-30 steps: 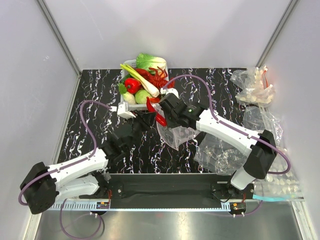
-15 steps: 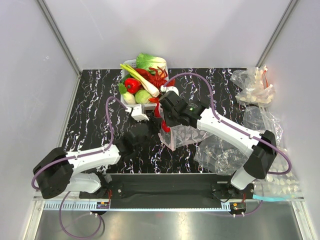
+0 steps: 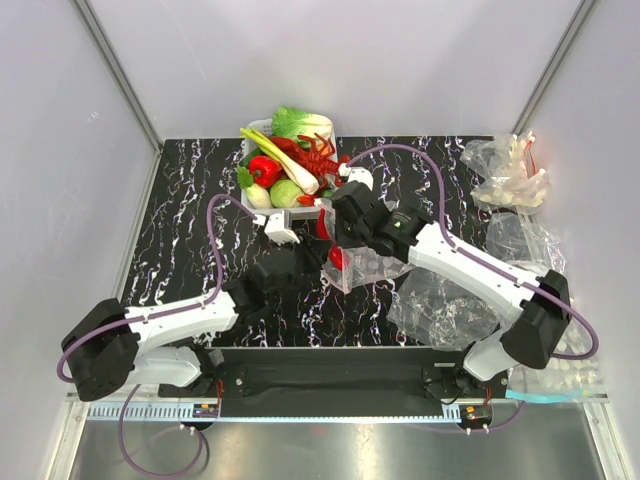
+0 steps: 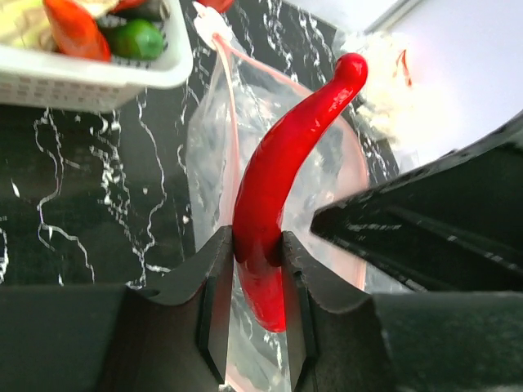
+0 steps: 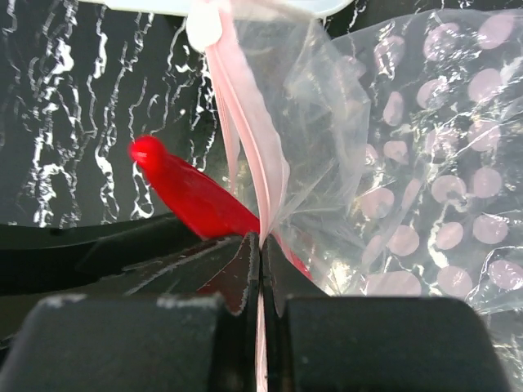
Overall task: Place the food in the zip-top bag and seal the zipper
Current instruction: Place the fake vegetable in the zipper food storage bag.
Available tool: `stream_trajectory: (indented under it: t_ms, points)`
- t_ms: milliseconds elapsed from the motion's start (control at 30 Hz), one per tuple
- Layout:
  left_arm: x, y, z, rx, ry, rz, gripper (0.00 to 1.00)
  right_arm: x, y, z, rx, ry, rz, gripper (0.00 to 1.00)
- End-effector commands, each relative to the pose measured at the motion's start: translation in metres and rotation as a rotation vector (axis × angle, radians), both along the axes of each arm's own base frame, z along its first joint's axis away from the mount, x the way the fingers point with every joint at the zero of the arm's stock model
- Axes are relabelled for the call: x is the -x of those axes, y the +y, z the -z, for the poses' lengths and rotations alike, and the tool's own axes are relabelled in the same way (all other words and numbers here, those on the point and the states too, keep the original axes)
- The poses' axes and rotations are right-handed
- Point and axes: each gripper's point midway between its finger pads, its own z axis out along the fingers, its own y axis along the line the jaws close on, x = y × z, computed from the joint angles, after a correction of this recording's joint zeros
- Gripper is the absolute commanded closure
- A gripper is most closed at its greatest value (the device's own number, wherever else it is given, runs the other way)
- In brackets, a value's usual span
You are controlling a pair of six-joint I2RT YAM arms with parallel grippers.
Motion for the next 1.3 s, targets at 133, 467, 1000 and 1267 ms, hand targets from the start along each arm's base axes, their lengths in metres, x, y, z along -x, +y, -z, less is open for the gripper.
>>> stream_trajectory:
  t_ms: [133,467,1000,1267]
  points:
    - [0.010,-0.013,-0.013,0.051,0.009,0.073,0.70,-0.007,0.010,-0.035,-0.178,-0.081,0.035,1.00]
    - [0.023,-0.018,-0.013,-0.061,0.050,0.169,0.35,-0.007,-0.007,-0.048,-0.250,-0.149,0.114,1.00]
    - [0.006,-0.023,-0.031,-0.155,0.003,0.161,0.76,0.007,-0.003,-0.038,-0.328,-0.100,0.098,1.00]
    - [-0.005,-0.020,-0.040,-0.229,-0.022,0.129,0.76,0.016,0.006,-0.027,-0.353,-0.048,0.052,1.00]
